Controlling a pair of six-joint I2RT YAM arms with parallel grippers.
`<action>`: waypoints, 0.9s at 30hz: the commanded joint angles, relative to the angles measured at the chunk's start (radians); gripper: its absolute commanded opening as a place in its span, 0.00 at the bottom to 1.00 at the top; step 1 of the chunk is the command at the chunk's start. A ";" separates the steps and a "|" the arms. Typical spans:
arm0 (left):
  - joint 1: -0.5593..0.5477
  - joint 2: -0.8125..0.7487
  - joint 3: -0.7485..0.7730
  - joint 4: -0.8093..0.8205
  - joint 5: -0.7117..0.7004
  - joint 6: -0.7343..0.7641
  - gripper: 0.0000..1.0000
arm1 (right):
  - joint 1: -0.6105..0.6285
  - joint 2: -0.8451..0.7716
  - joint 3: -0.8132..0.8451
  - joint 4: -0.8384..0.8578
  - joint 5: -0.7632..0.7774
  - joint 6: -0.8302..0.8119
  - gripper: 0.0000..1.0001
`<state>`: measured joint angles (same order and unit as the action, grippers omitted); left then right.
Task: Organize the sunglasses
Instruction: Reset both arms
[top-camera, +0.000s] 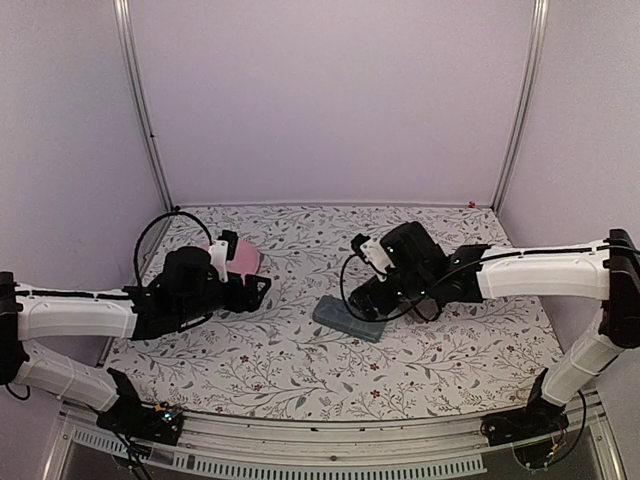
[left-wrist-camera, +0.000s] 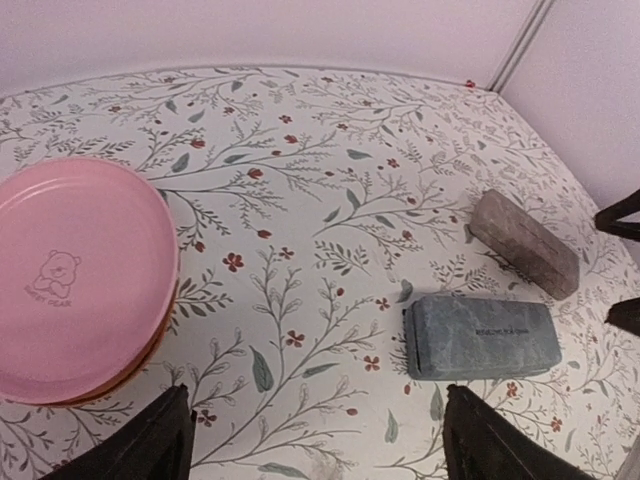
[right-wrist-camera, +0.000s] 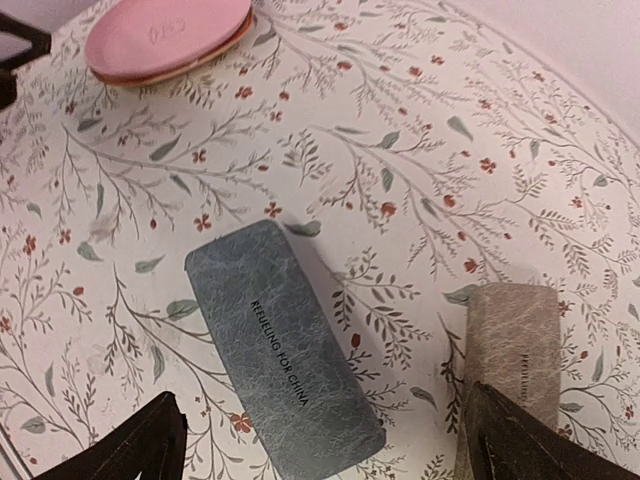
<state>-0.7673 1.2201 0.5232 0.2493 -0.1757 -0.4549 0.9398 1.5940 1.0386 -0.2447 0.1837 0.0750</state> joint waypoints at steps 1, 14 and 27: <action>0.034 -0.030 0.064 -0.158 -0.211 0.060 0.89 | -0.092 -0.112 -0.009 -0.066 0.070 0.080 0.99; 0.120 0.034 0.220 -0.226 -0.351 0.147 0.99 | -0.409 -0.185 0.020 -0.072 0.038 0.179 0.99; 0.246 -0.014 0.230 -0.175 -0.234 0.213 0.99 | -0.511 -0.318 -0.047 0.006 0.129 0.168 0.99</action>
<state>-0.5407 1.2530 0.7612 0.0380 -0.4461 -0.2913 0.4282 1.3773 1.0283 -0.2897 0.2775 0.2466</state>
